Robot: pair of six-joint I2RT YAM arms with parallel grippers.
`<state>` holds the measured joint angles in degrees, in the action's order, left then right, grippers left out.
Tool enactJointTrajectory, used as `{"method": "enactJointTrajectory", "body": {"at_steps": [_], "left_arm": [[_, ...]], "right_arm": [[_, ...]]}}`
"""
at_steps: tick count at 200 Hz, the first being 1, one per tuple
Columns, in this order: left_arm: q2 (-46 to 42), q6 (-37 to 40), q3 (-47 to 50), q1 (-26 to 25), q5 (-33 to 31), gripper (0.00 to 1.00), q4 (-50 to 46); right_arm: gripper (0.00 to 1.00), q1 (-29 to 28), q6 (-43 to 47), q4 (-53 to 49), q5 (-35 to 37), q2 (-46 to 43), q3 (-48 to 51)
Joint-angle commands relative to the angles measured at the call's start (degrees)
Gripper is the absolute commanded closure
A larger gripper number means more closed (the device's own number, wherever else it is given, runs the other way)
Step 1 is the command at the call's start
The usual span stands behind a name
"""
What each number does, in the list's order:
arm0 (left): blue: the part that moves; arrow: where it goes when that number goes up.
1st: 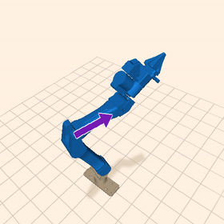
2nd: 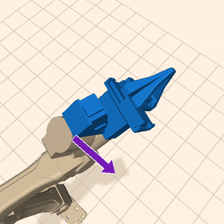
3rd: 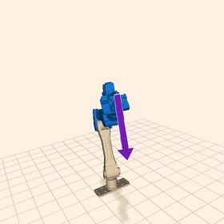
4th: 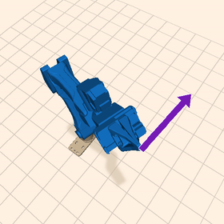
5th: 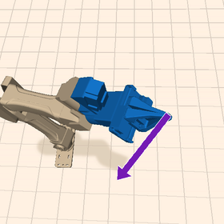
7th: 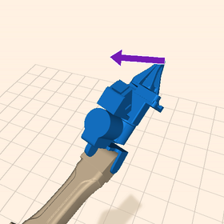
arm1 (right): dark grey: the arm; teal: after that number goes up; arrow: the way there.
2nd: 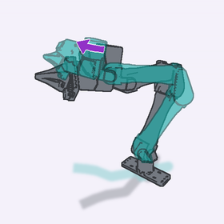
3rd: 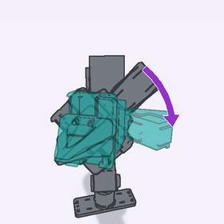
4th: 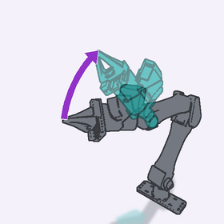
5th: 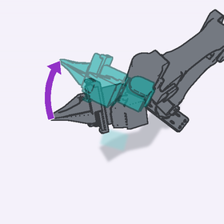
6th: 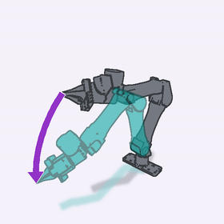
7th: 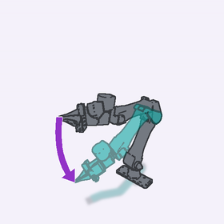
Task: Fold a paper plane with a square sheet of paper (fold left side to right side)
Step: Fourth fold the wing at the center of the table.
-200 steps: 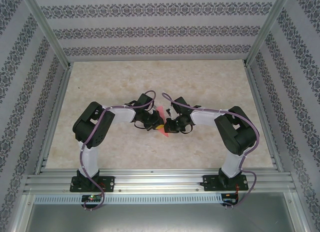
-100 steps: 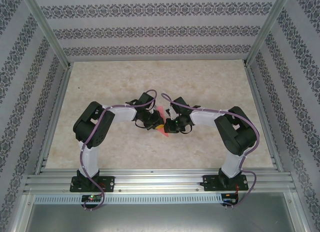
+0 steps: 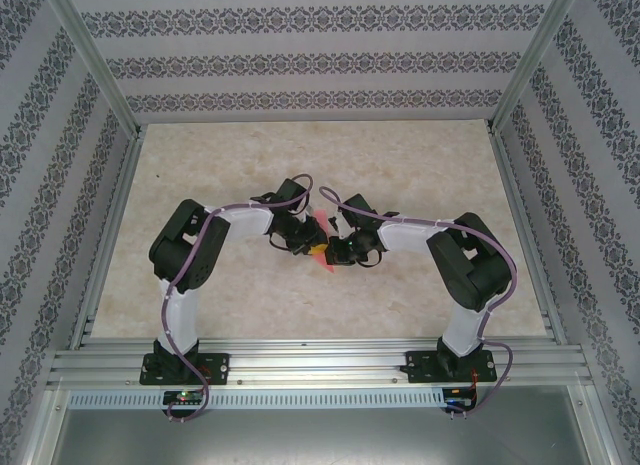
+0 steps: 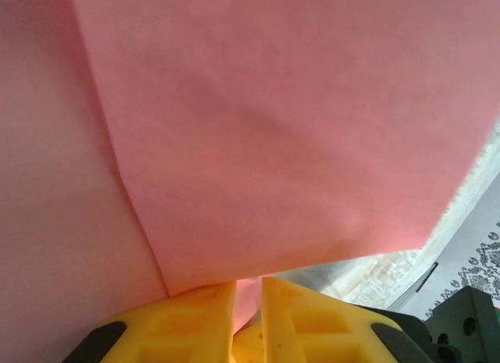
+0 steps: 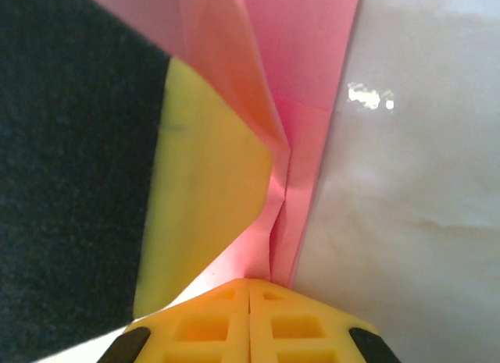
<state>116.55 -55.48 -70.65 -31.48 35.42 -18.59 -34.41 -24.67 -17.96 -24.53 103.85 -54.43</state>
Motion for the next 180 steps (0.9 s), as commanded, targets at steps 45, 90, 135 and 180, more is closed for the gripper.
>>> {"method": "enactJointTrajectory", "body": {"at_steps": [45,90,135,180], "left_arm": [[4.82,3.63,-5.15,5.8,-10.02,0.79,-1.2],[5.22,4.22,-7.4,6.67,-8.99,0.76,-1.01],[6.55,5.04,-10.2,7.39,-8.57,0.76,-1.71],[8.44,6.15,-13.01,8.32,-8.25,0.75,-2.27]], "right_arm": [[0.93,-0.95,1.23,-8.94,4.03,3.64,2.78],[0.93,-1.09,1.2,-8.85,3.8,3.81,2.77],[0.93,-1.25,1.15,-8.89,3.79,3.9,2.75],[0.93,-1.41,0.89,-8.73,3.72,3.7,2.98]]}}
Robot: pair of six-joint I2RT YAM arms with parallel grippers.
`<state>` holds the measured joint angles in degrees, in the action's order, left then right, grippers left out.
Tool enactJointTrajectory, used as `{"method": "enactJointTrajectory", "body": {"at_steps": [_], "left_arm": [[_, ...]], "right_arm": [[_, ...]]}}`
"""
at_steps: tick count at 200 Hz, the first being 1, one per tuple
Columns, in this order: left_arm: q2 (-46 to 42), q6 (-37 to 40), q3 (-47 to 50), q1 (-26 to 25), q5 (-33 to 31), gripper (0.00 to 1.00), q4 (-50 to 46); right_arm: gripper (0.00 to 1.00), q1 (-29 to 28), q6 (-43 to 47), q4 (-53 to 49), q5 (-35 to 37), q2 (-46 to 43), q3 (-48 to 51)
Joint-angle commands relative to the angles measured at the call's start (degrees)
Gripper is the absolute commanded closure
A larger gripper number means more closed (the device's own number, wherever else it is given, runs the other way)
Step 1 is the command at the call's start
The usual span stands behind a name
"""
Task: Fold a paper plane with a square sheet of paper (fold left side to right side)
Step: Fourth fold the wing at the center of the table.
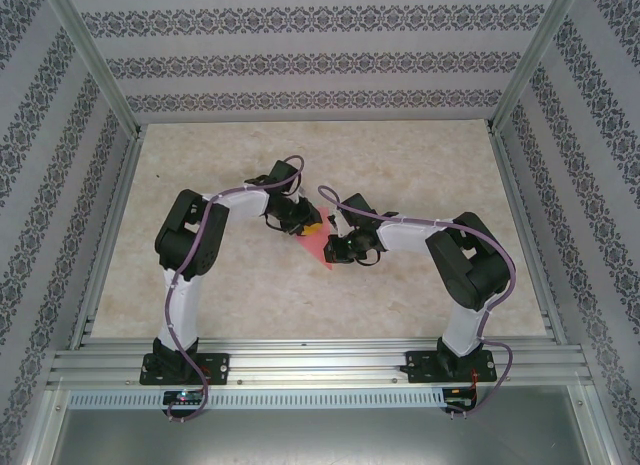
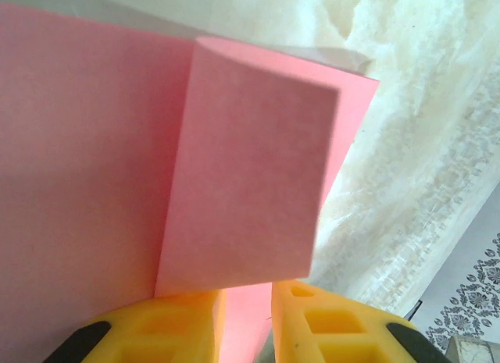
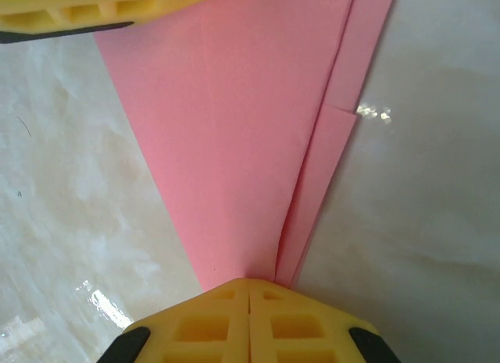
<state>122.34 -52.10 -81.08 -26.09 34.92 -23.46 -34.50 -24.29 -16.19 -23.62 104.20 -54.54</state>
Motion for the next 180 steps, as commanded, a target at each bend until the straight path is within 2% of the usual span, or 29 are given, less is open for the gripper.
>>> {"method": "enactJointTrajectory", "body": {"at_steps": [1,180], "left_arm": [[2.73,2.78,-2.63,2.95,-7.75,0.75,2.57],[10.19,10.8,-14.11,9.44,-6.3,0.72,-3.88]], "right_arm": [[0.93,-1.3,0.5,-10.52,2.79,3.36,3.11],[0.93,-1.61,0.48,-10.62,2.26,3.95,2.75]]}}
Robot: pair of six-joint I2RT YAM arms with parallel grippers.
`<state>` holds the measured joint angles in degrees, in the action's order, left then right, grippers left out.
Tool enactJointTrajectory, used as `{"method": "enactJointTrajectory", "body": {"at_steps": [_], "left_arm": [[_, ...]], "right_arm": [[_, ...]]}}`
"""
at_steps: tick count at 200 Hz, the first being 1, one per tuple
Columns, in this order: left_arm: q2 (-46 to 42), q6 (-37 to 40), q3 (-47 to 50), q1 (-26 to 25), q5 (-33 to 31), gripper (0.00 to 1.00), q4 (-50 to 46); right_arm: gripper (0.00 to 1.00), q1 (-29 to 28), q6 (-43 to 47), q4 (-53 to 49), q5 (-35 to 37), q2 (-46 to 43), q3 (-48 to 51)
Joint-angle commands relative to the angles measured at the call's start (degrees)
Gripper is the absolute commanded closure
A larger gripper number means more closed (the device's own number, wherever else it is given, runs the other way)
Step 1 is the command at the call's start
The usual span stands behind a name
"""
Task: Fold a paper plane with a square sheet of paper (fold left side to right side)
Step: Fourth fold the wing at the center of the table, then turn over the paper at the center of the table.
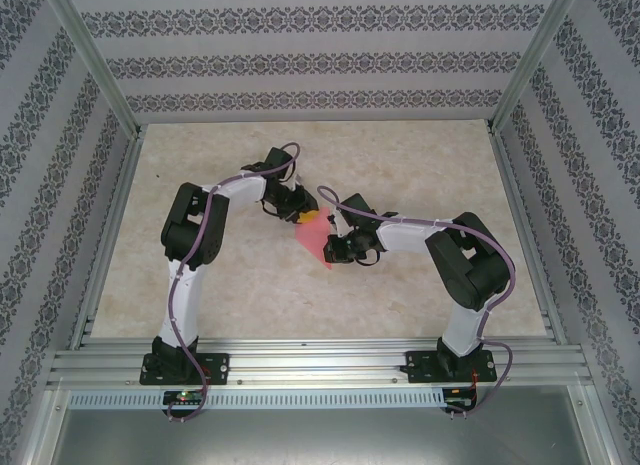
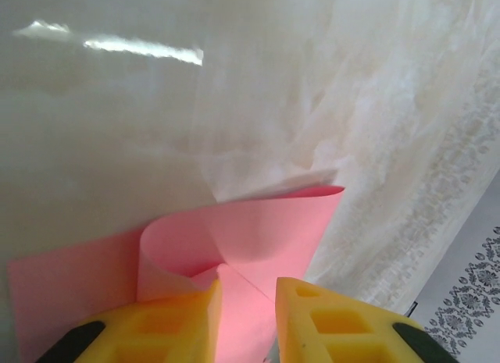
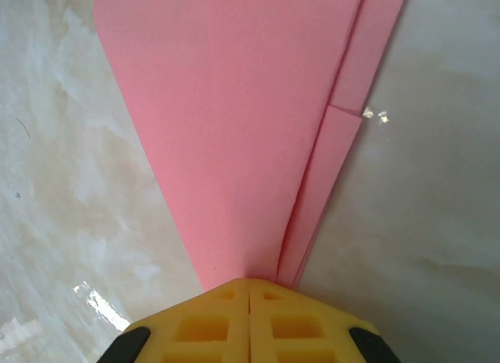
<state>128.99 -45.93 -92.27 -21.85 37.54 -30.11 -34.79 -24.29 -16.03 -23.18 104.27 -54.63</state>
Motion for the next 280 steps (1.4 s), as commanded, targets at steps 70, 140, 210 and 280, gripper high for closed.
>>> {"method": "enactJointTrajectory", "body": {"at_steps": [70,140,210,280], "left_arm": [[5.53,9.78,-10.12,9.05,-6.13,0.68,-0.79],[-7.85,11.33,-7.17,9.83,-3.0,0.57,-0.5],[-24.2,3.13,21.12,6.38,-0.07,0.54,14.84],[-18.21,-3.2,24.78,-2.18,-0.1,0.55,23.69]], "right_arm": [[0.93,-1.24,1.24,-10.62,1.64,3.3,1.97],[0.86,-0.22,2.92,-12.79,2.09,-5.22,-4.98],[0.71,6.69,1.9,-11.7,5.61,-18.22,-2.39],[0.64,12.1,-4.57,0.13,2.1,-25.1,6.56]]}}
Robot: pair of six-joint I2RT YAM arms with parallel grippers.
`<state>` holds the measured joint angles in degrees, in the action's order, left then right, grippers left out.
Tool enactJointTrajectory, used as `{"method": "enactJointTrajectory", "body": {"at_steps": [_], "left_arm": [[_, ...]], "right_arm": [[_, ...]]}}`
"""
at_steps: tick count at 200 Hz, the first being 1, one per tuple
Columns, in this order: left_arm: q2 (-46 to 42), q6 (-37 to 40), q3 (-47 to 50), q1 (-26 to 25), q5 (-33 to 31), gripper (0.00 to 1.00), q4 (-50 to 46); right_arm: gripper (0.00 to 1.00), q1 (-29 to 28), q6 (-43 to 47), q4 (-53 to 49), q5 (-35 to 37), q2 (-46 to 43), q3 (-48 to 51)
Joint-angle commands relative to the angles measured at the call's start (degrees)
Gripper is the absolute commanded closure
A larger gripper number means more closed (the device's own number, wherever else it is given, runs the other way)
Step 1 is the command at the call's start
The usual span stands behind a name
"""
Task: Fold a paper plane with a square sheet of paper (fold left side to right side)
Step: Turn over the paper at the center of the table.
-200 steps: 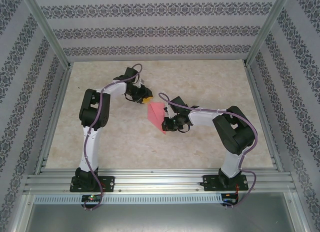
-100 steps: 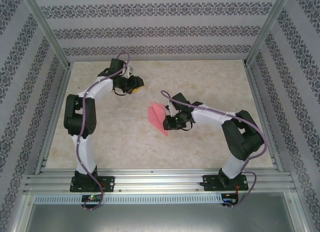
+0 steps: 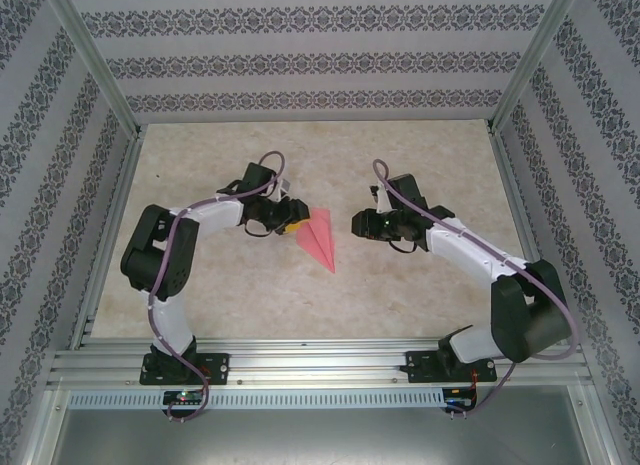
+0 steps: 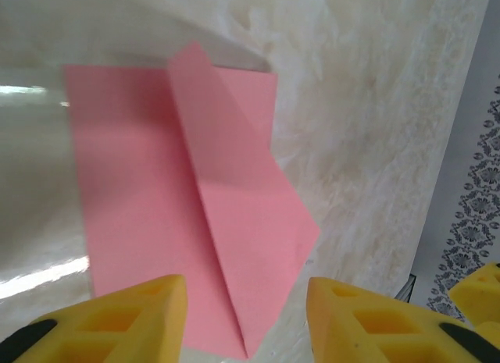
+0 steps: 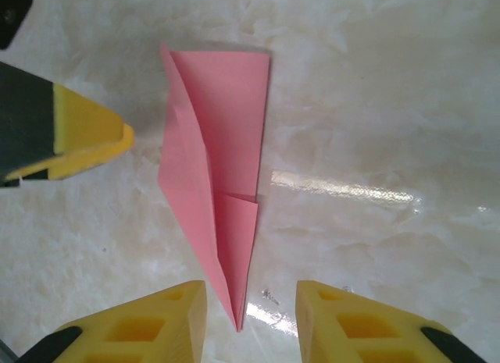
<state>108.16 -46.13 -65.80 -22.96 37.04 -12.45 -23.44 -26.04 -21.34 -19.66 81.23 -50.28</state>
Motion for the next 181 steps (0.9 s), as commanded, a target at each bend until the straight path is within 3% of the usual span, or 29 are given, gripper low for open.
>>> {"method": "enactJointTrajectory", "body": {"at_steps": [1,61,101,155,181], "left_arm": [[2.69,-3.0,-1.83,-1.18,0.41,0.55,6.08],[9.08,-2.56,-6.56,-3.04,-0.43,0.58,3.35],[11.01,-3.85,-7.9,-4.24,1.02,0.67,5.85],[8.28,-5.63,-8.59,-4.37,2.77,0.88,10.08],[4.33,-5.99,-10.06,-4.22,3.23,0.93,10.47]], "right_arm": [[0.64,0.76,-2.85,5.53,-1.43,-2.14,2.29],[0.61,3.16,-4.0,6.99,-2.44,-6.92,5.75],[0.53,5.52,-5.75,10.8,-5.73,-10.73,8.81],[0.25,8.58,-14.65,26.0,-14.75,-12.85,14.71],[0.04,9.36,-19.58,32.94,-17.49,-13.11,16.56]]}}
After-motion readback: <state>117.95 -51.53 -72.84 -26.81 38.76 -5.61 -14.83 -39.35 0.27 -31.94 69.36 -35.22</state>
